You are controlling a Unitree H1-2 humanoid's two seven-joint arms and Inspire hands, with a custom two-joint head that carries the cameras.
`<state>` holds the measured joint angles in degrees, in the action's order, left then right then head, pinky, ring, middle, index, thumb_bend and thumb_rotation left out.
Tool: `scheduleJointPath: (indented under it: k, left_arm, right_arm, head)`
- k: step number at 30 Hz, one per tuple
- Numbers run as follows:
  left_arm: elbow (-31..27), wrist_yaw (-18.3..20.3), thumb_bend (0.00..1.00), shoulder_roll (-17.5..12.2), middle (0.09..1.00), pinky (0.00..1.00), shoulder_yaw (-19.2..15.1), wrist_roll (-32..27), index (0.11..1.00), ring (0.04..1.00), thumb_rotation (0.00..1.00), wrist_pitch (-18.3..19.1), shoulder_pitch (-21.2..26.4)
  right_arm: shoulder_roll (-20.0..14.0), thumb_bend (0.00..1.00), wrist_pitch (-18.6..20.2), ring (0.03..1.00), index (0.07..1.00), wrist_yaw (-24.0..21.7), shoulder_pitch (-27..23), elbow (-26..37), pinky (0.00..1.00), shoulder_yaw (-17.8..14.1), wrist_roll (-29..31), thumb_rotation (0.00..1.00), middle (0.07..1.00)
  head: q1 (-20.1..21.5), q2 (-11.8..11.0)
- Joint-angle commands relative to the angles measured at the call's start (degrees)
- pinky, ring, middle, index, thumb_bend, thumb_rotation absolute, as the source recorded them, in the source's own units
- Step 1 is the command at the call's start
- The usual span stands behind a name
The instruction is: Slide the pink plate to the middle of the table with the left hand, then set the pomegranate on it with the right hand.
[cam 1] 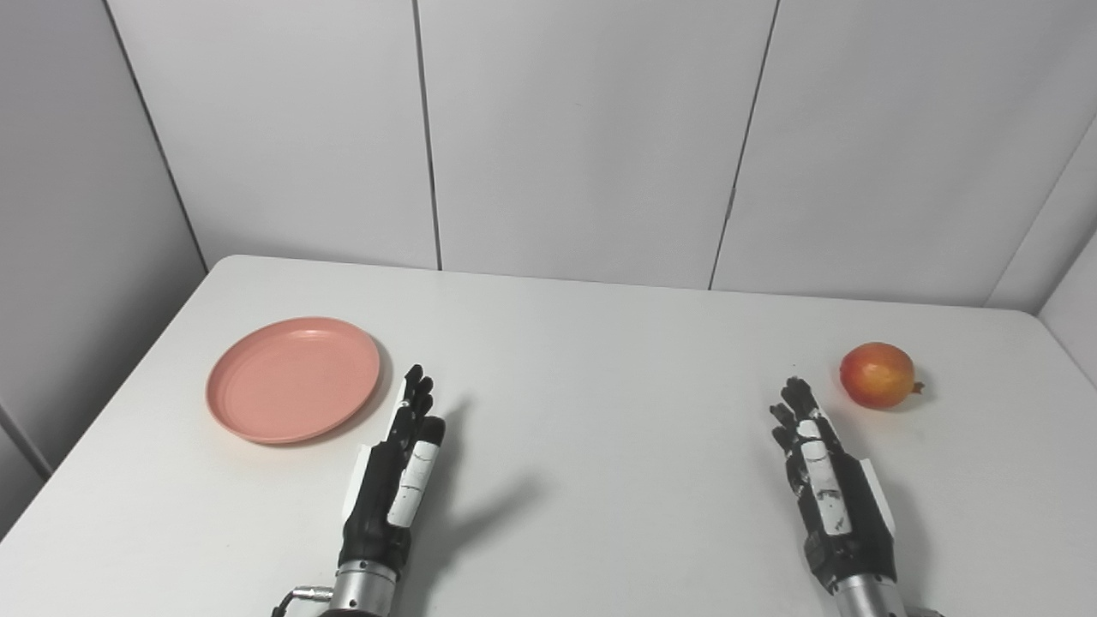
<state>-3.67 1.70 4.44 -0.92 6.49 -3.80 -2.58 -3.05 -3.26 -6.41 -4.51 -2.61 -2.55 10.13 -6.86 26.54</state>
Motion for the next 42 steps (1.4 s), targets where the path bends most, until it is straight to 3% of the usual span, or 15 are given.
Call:
scheduleJointPath:
  k: [1,15,29,36,42]
  left_arm:
    - [2.44,-1.26,0.81,-0.12,1.000,1.00,0.92,0.80,1.000,1.000,0.93,-1.81,-1.28]
    - [5.20,-2.90,0.76,0.34,1.000,1.00,2.75,1.58,1.000,1.000,0.94,-4.15,-1.04]
    - [5.62,-2.97,0.76,-0.33,1.000,1.00,3.14,0.18,1.000,1.000,0.93,-4.60,-1.20]
    - [3.05,-2.07,0.81,0.16,1.000,1.00,3.05,-3.19,1.000,1.000,0.92,-1.99,-1.23]
    - [-2.12,-1.91,0.88,1.01,0.999,1.00,2.80,-6.34,1.000,1.000,0.89,3.40,1.74]
  right_arm:
    - [-0.92,0.76,-3.28,0.983,0.951,-1.20,1.33,-3.17,1.00,-0.88,0.79,0.83,0.981]
    - [-1.80,0.73,-5.96,0.992,0.960,-2.56,1.00,-7.04,1.00,-1.71,2.31,0.82,0.993]
    - [-1.56,0.75,-6.11,0.984,0.953,-3.10,1.30,-7.22,1.00,-1.46,2.59,0.81,0.988]
    - [-1.38,0.76,-5.42,0.972,0.947,-3.05,2.12,-5.54,1.00,-0.92,2.27,0.81,0.979]
    - [-1.26,0.76,-4.82,0.953,0.931,-3.19,2.52,-4.55,1.00,-0.71,2.86,0.81,0.970]
  head:
    - [-1.25,-1.06]
    - [-3.68,-5.11]
    - [-3.05,-5.28]
    - [-2.72,-4.48]
    - [-2.64,-4.19]
